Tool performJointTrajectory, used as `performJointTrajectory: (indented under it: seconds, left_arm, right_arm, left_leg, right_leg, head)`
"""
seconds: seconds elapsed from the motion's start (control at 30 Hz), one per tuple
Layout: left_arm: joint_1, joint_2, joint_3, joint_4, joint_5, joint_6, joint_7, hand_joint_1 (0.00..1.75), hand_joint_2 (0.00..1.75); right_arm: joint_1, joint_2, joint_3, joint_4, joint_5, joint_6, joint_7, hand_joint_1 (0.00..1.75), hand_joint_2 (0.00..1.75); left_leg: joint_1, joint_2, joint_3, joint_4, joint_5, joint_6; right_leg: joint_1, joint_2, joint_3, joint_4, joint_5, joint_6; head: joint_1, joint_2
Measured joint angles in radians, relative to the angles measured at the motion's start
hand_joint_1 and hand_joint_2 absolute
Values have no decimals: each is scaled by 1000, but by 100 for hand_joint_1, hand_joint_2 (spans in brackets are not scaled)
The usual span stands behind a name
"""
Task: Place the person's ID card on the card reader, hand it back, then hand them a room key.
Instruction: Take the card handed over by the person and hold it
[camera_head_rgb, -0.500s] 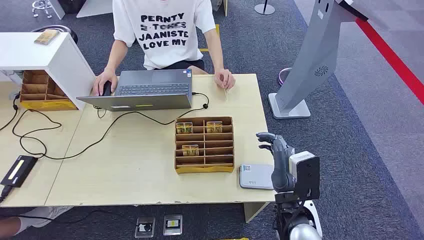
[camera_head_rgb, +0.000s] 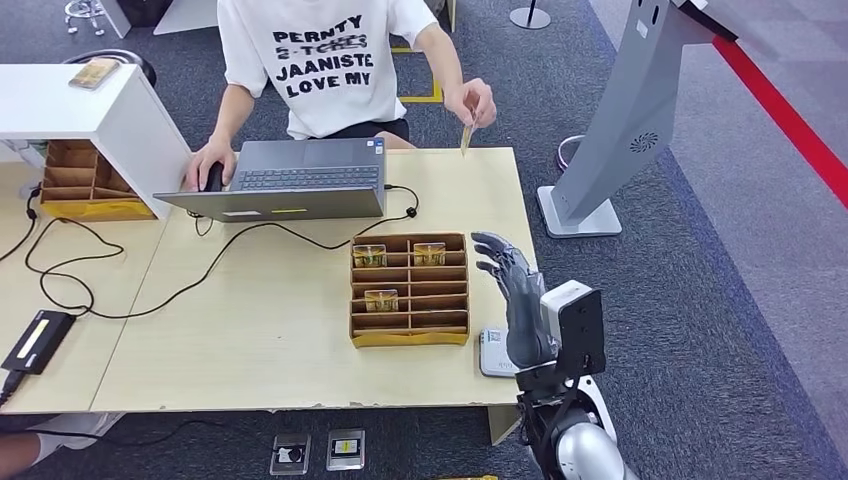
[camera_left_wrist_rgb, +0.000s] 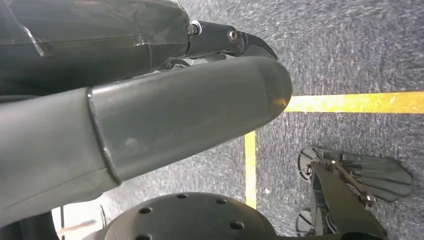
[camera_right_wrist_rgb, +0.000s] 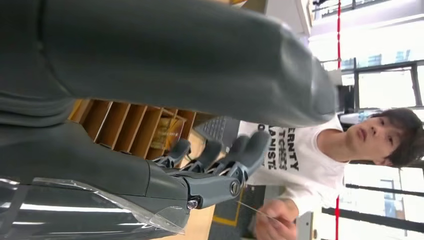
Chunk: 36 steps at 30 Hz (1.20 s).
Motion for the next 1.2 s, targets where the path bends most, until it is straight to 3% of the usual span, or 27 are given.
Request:
performJointTrajectory:
  seconds: [0.37,1.2]
  left_arm:
    - [2,-20,49,0,37,30,-5,0,0]
    - [2,-21,50,0,37,30,-5,0,0]
  right_arm:
    - [-88,28,64,76,-60,30,-50,0,0]
    - [-90,29,65,77,-61,30,-51,0,0]
  left_leg:
    - [0,0,0,0,0,0]
    - [0,0,0,0,0,0]
  right_leg:
    - [0,0,0,0,0,0]
    - [0,0,0,0,0,0]
  head:
    - [0,0]
    - [0,0]
